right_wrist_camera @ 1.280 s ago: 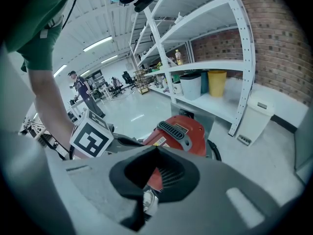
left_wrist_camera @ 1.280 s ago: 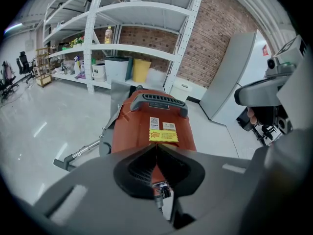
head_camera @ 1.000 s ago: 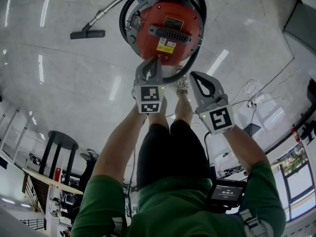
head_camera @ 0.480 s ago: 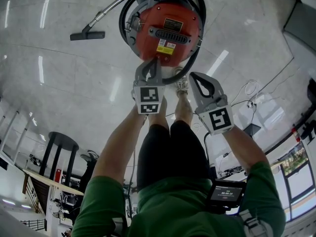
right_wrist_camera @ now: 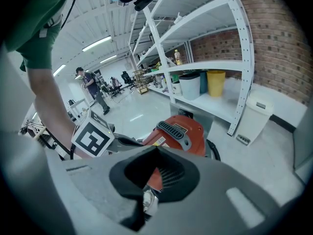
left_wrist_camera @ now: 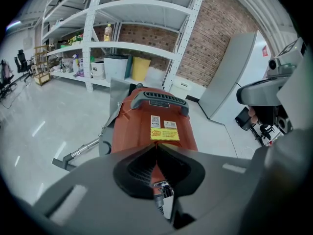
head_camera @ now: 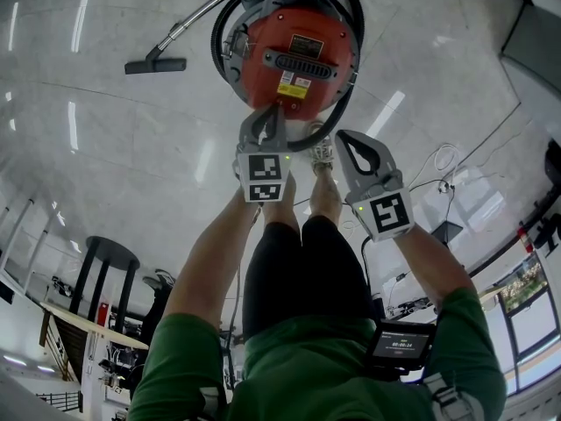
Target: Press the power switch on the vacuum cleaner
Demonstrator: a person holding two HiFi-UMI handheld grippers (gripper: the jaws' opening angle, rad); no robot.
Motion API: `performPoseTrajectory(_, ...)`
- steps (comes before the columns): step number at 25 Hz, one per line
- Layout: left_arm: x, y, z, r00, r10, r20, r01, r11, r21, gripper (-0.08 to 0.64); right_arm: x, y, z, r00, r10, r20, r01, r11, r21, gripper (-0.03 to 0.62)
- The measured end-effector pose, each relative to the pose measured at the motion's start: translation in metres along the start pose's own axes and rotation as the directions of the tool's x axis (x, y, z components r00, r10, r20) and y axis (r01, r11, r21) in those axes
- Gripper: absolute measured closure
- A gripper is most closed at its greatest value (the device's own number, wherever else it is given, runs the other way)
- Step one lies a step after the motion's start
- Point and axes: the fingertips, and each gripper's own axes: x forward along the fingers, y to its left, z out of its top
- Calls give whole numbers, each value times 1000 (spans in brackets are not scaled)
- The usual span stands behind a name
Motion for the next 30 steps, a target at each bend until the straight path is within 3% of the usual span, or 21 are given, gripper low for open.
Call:
performPoseTrajectory(15, 4, 5, -5, 999, 30, -40, -30, 1000, 6, 548, -10, -4, -3, 1000, -8, 7, 8, 1000, -3, 591)
performPoseTrajectory(22, -3, 13, -5, 994, 79, -75, -73, 995, 69, 549, -19, -7, -1, 1000, -21, 12, 21, 1000, -19, 591)
performPoseTrajectory(26, -24, 18, 5, 994, 103, -32, -100, 991, 89, 549, -32, -8, 6, 999, -31, 21, 31, 999, -32, 591)
performPoseTrajectory(30, -61, 20, 32, 990, 129, 54, -133, 989, 62, 549, -50, -7, 27, 998, -41, 51, 44, 996, -71, 591)
